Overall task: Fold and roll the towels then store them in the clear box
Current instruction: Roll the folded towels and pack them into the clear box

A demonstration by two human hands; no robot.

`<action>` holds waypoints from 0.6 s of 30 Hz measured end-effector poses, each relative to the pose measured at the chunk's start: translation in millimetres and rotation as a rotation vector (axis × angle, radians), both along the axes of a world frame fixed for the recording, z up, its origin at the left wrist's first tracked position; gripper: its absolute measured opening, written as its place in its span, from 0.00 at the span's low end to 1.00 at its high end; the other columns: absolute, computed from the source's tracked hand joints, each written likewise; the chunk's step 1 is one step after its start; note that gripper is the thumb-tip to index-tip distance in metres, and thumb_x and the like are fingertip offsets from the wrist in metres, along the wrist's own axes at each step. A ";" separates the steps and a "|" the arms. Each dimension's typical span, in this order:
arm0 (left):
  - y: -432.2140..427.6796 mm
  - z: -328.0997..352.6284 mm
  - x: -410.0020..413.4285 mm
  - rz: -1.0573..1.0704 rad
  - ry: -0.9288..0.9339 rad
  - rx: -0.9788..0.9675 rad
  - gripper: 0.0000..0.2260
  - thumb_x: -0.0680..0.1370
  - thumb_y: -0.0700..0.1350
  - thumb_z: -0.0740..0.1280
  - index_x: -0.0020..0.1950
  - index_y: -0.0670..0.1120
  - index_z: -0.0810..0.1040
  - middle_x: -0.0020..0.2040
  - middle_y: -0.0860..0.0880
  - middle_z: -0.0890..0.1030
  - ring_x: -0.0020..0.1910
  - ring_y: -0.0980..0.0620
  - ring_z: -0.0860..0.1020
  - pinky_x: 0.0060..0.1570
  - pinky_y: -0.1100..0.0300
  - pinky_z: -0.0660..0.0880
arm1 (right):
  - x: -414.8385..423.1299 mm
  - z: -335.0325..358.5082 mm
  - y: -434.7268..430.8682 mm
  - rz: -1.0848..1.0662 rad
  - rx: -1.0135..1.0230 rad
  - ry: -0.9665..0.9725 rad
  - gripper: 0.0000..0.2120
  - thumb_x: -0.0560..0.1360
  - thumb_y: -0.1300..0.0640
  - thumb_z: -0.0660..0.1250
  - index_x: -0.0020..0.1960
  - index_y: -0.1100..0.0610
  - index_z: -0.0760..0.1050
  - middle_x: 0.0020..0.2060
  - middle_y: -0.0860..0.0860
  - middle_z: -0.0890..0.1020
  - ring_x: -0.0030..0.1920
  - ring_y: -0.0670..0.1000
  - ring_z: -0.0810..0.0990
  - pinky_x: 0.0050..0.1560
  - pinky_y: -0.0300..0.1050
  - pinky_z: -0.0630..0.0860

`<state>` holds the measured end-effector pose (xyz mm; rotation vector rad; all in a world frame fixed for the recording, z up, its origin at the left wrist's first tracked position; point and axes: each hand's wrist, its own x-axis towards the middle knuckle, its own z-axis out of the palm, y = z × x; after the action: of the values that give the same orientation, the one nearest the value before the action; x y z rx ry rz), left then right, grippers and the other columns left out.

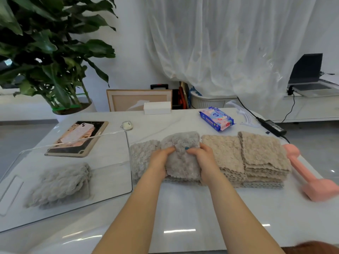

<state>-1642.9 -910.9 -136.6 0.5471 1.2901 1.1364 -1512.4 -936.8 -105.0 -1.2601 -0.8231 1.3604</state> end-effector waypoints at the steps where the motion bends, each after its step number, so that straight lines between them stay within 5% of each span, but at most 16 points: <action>1: -2.2 4.1 -1.0 -0.030 -0.005 0.041 0.21 0.71 0.43 0.74 0.62 0.40 0.77 0.51 0.41 0.83 0.48 0.42 0.83 0.48 0.45 0.80 | 2.3 3.7 -1.5 -0.009 0.012 0.054 0.13 0.69 0.72 0.63 0.43 0.57 0.80 0.32 0.54 0.84 0.34 0.55 0.83 0.35 0.46 0.80; 9: -31.5 44.8 -4.3 -0.216 -0.072 0.313 0.12 0.75 0.42 0.70 0.58 0.43 0.79 0.52 0.44 0.84 0.51 0.46 0.83 0.46 0.54 0.80 | 17.6 25.6 -11.4 -0.006 0.040 0.264 0.15 0.73 0.69 0.63 0.56 0.58 0.77 0.47 0.58 0.84 0.45 0.58 0.84 0.43 0.53 0.81; 12: -34.2 50.8 -5.8 -0.312 0.017 0.356 0.12 0.75 0.42 0.70 0.59 0.43 0.78 0.53 0.45 0.84 0.52 0.48 0.82 0.48 0.55 0.80 | 26.7 29.7 -14.4 -0.015 0.075 0.252 0.15 0.73 0.68 0.64 0.58 0.57 0.77 0.49 0.57 0.84 0.45 0.56 0.85 0.39 0.48 0.81; 18: -33.6 56.3 -9.0 -0.223 0.249 0.412 0.10 0.79 0.44 0.65 0.60 0.44 0.74 0.57 0.44 0.81 0.53 0.48 0.81 0.54 0.50 0.78 | 45.2 37.4 -20.3 0.232 0.008 0.064 0.14 0.76 0.63 0.64 0.61 0.56 0.72 0.51 0.53 0.84 0.48 0.53 0.84 0.48 0.51 0.80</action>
<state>-1651.9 -944.5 -80.3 1.1396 1.1689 1.1753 -1467.2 -957.1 -67.6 -1.1350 -0.9520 1.5718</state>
